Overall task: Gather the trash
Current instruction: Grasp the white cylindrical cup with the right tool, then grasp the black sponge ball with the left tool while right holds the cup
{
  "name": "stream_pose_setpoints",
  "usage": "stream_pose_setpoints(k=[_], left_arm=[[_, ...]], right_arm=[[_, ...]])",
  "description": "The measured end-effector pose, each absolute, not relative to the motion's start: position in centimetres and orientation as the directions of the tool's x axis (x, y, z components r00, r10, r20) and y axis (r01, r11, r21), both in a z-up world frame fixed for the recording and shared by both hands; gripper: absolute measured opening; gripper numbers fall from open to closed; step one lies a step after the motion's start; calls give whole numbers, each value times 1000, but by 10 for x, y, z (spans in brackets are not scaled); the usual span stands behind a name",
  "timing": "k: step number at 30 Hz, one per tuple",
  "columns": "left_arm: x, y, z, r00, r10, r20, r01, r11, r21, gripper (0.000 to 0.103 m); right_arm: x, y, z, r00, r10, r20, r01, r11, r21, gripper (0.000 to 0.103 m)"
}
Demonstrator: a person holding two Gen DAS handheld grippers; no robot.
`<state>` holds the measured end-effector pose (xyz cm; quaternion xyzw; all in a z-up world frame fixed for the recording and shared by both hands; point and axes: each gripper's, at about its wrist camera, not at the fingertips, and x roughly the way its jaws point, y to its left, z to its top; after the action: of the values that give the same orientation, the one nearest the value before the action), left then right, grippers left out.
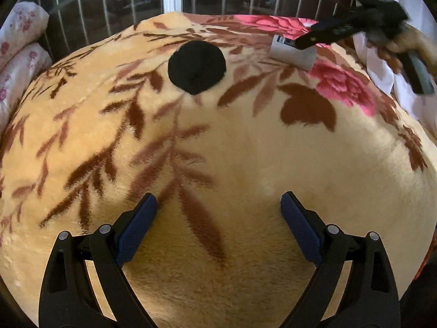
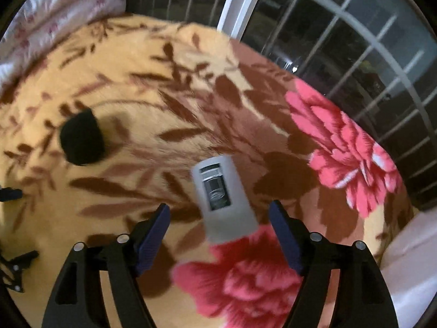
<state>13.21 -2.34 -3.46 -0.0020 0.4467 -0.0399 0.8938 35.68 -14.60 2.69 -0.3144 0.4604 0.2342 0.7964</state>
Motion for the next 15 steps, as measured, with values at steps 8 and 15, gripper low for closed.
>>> stream_pose_setpoints(k=[8, 15], left_arm=[[132, -26, -37, 603, -78, -794, 86, 996, -32, 90], [133, -23, -38, 600, -93, -794, 88, 995, -50, 90]], right_arm=[[397, -129, -22, 341, -12, -940, -708, 654, -265, 59], [381, -136, -24, 394, 22, -919, -638, 726, -257, 52]])
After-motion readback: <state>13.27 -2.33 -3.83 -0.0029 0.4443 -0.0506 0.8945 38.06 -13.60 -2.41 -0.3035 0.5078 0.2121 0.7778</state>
